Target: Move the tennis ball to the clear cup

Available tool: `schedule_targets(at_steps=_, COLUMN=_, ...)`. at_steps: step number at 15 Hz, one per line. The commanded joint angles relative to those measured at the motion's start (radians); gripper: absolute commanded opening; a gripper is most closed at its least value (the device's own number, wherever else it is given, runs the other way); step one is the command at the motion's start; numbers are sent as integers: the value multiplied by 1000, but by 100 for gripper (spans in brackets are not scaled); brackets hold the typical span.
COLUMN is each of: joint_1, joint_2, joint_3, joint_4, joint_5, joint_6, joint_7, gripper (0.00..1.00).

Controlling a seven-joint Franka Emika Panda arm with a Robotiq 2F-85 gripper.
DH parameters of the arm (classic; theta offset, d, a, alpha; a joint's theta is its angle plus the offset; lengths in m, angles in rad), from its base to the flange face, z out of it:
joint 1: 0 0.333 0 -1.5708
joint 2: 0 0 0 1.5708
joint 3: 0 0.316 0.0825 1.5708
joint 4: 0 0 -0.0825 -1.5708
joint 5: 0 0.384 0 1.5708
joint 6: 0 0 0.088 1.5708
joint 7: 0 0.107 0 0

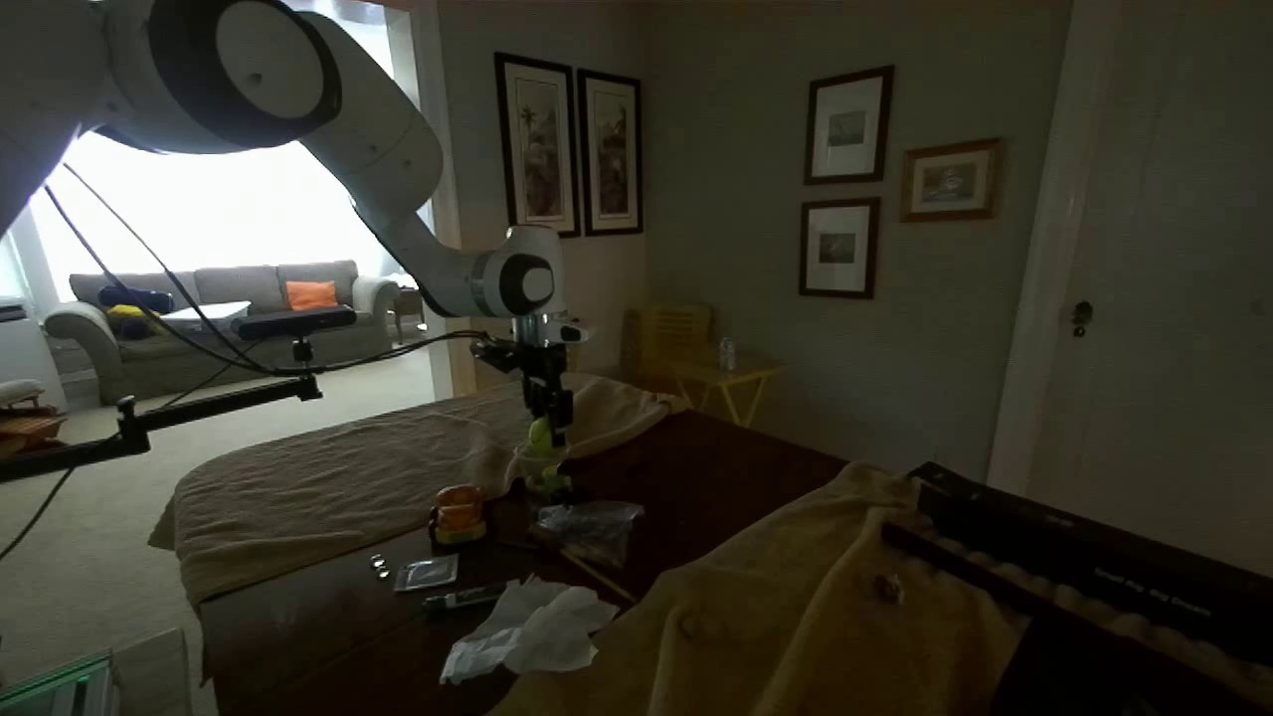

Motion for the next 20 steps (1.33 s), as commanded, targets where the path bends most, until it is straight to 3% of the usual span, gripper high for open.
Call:
schedule_targets(at_steps=1, joint_1=7, joint_2=1, joint_3=-9, joint_4=10, joint_5=-20, joint_6=1, joint_7=8, gripper=90)
schedule_targets(at_steps=4, joint_1=5, joint_2=-7, joint_3=-11, joint_4=3, joint_5=-17, joint_6=5, joint_7=10, gripper=100)
schedule_targets(at_steps=10, joint_1=7, joint_2=-19, joint_3=-14, joint_4=-9, joint_5=-18, joint_6=4, joint_7=16, gripper=100)
schedule_targets(at_steps=15, joint_1=25, joint_2=-86, joint_3=-33, joint_4=-60, joint_5=-18, joint_6=-4, joint_7=110, gripper=100)
schedule_targets(at_steps=18, joint_1=19, joint_2=-157, joint_3=-22, joint_4=-105, joint_5=-4, joint_6=-52, joint_7=170, gripper=100)
schedule_targets(at_steps=20, joint_1=5, joint_2=-215, joint_3=-1, joint_4=-140, joint_5=4, joint_6=-143, joint_7=171, gripper=100)
